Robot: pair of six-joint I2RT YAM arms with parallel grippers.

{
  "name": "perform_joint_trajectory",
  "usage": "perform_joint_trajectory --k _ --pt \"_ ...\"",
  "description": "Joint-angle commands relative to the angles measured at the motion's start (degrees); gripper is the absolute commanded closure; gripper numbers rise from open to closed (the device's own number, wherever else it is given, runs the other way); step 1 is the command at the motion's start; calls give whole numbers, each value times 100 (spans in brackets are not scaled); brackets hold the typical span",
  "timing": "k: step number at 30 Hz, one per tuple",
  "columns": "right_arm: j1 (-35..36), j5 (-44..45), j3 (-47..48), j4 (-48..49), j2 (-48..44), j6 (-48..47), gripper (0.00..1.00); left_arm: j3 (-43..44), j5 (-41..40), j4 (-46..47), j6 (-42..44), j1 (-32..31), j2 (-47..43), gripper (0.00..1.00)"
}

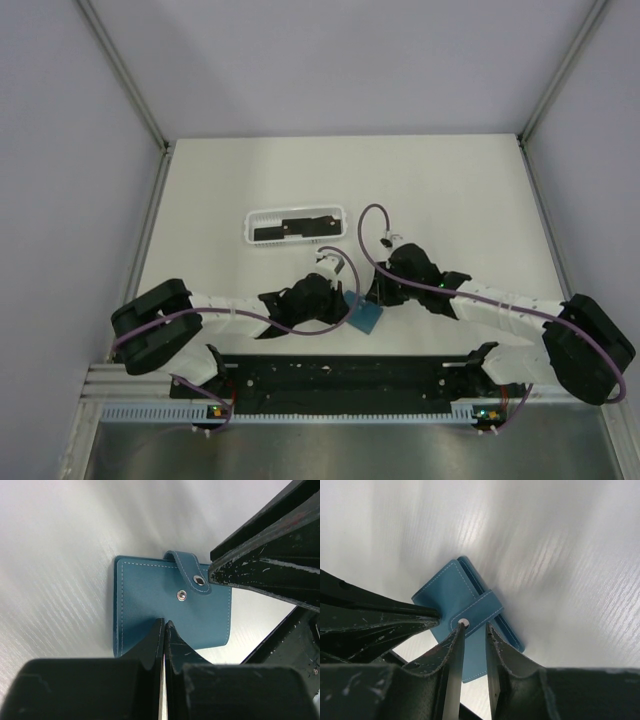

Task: Put the credit cards into the card holder
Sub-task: Close the card holder at the center of the board.

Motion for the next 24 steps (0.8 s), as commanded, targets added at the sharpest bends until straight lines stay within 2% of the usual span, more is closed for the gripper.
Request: perform_joint_trajectory --k 1,24 --pt "68 174 364 223 -41 -191 76 -32 16 178 -28 24 54 100" --pt "59 -441 259 469 381 -173 79 -15 52 187 -46 24 63 100"
